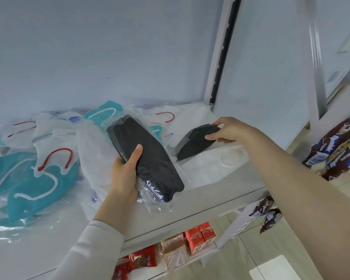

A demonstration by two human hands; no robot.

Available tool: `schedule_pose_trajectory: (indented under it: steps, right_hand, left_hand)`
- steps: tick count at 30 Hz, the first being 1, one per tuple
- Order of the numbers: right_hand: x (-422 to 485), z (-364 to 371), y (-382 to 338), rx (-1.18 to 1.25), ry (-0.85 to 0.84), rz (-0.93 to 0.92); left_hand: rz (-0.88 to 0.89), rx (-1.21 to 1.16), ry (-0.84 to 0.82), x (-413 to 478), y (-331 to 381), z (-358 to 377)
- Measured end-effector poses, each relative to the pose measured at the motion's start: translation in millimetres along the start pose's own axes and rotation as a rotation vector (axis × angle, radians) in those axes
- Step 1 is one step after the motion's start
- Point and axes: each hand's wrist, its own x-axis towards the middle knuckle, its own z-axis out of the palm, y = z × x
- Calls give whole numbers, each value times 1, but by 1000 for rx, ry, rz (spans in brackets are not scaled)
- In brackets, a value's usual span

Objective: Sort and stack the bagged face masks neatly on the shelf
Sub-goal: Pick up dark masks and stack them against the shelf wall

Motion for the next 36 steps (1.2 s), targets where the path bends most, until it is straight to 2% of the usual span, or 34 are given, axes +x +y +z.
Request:
schedule_pose_trajectory:
  steps: [9,14,17,21,26,32,36]
  right_hand:
    - [-16,-5,-5,320,369,-132]
    - [-28,-13,-19,271,636,-285]
    - [-43,-18,-35,233,709,-439]
    - [-68,-25,-56,86,688,-625]
    - [-88,-39,-73,234,694,-643]
    - [-109,-43,-97,524,484,-641]
    - [-113,-17,-116,645,272,-648]
  left_hand:
    - [-14,-8,-4,-2,3,1]
    - [-8,9,-19,-4,6,2]
    - [-5,22,-35,-5,7,2]
    - [15,66,-77,-6,11,3]
    - [67,108,-121,-9,22,4]
    - [249,164,-186,-19,53,6]
    - [323,173,-183,-33,73,1]
